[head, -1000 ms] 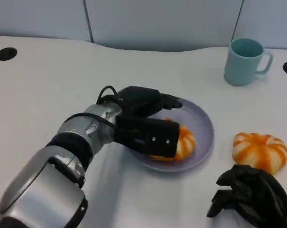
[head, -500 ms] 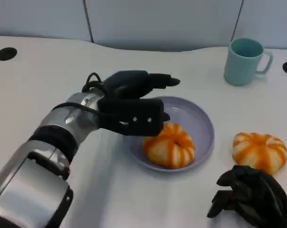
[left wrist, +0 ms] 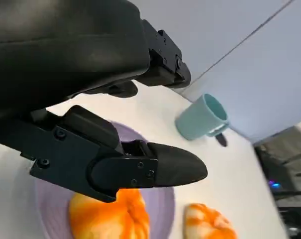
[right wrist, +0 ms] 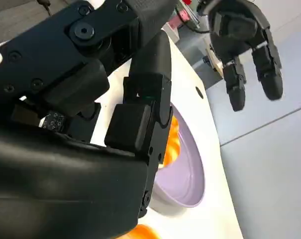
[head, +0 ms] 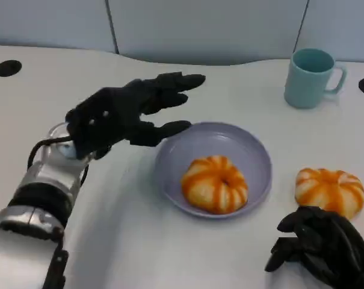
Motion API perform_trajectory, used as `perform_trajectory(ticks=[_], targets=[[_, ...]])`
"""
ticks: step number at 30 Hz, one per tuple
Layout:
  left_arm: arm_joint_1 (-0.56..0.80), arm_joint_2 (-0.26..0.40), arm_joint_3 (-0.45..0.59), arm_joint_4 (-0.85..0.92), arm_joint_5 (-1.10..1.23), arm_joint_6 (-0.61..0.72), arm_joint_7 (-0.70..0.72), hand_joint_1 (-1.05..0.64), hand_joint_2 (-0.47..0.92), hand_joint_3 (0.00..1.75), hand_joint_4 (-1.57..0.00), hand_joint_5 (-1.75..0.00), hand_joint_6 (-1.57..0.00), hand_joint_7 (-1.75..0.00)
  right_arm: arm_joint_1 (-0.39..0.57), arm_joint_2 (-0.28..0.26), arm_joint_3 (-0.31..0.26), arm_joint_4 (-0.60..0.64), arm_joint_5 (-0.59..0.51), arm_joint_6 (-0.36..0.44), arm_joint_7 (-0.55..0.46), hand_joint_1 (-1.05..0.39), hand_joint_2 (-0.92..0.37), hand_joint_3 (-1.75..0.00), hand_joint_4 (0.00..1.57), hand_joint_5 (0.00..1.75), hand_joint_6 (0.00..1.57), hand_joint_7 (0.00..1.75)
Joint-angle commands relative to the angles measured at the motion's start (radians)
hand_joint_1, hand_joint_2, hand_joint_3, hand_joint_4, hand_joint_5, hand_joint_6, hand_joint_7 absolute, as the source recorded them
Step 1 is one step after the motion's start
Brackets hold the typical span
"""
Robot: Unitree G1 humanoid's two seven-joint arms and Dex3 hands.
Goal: Grasp the bread from the table and place it into the plate.
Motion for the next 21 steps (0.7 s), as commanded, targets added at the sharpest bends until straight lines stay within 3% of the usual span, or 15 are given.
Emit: perform_trajectory(ticks=[1,8,11,17,21], targets=[[0.072,0.004,0.08,-0.059,-0.111,-0.009,-0.082,-0.8,0.92,0.42,-0.24,-0.26,-0.23,0.0,-0.009,-0.018,-0.013,0.011,0.002,-0.008,0.004,-0.96,-0.67,0.0,1.43,0.7,1.46,0.41],[0.255,-0.074,0.198,-0.239,-0.302,0.055,-0.096,-0.66,0.92,0.32,-0.41,-0.4,-0.41,-0.08,-0.023,-0.019,-0.018,0.033,0.002,-0.016,0.013,-0.96,-0.67,0.0,1.42,0.7,1.46,0.41],[0.347,-0.115,0.232,-0.344,-0.372,0.098,-0.091,-0.57,0.92,0.26,-0.38,-0.66,-0.51,-0.07,-0.024,-0.019,-0.019,0.035,0.001,-0.016,0.013,-0.97,-0.67,0.0,1.41,0.7,1.46,0.41],[0.52,-0.217,0.29,-0.6,-0.536,0.298,-0.024,-0.44,0.92,0.21,-0.5,-0.94,-0.69,-0.14,-0.022,-0.016,-0.016,0.016,-0.003,0.003,-0.007,-0.97,-0.66,0.0,1.42,0.71,1.46,0.43],[0.616,-0.257,0.301,-0.715,-0.567,0.348,0.025,-0.38,0.92,0.27,-0.54,-1.09,-0.77,-0.19,-0.02,-0.017,-0.014,0.014,-0.006,-0.001,-0.006,-0.96,-0.67,0.0,1.4,0.72,1.44,0.45]])
